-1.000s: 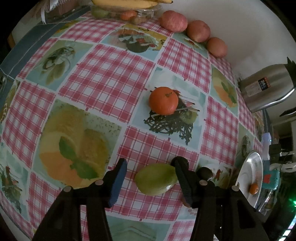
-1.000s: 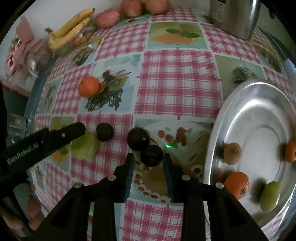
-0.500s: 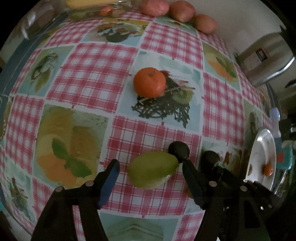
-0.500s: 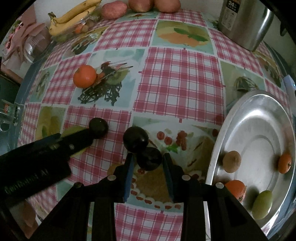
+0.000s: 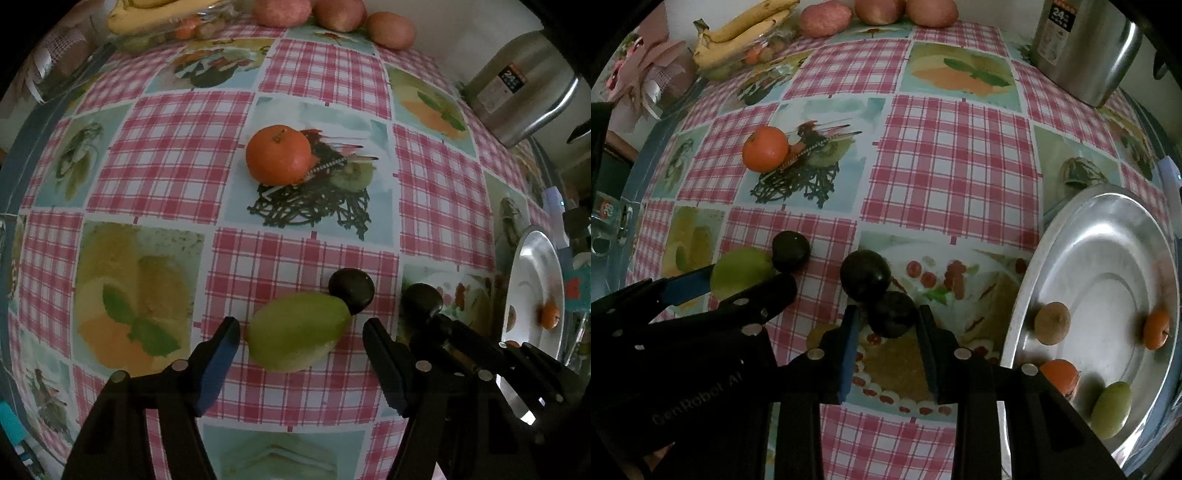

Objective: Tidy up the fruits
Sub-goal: 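Lift the green pear and dark plum off the tablecloth with both tools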

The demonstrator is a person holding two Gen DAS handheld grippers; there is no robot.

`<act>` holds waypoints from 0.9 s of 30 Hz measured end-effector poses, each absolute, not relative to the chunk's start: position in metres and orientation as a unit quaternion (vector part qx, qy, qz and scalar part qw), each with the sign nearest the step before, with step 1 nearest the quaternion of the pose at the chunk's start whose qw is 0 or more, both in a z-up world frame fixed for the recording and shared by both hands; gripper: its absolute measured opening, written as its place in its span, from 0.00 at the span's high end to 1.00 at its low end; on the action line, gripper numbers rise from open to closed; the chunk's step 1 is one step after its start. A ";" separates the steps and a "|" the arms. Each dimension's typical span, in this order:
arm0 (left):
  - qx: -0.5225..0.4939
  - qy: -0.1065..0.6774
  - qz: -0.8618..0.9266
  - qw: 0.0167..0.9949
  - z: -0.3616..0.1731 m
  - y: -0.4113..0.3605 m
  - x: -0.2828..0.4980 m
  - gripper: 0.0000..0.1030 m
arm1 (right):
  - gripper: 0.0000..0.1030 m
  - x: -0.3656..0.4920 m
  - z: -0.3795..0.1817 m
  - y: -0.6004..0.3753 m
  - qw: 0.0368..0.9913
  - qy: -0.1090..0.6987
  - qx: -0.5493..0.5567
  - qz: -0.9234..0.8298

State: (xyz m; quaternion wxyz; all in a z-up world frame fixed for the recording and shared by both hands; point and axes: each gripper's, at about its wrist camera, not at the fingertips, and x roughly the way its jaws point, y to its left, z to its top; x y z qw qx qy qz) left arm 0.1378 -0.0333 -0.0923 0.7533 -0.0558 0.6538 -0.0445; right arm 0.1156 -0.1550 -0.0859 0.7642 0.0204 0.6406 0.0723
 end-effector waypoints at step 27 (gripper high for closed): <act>-0.071 0.629 -0.051 0.772 -0.068 -0.024 0.134 0.45 | 0.74 0.108 -0.056 -0.170 0.784 0.615 0.046 0.072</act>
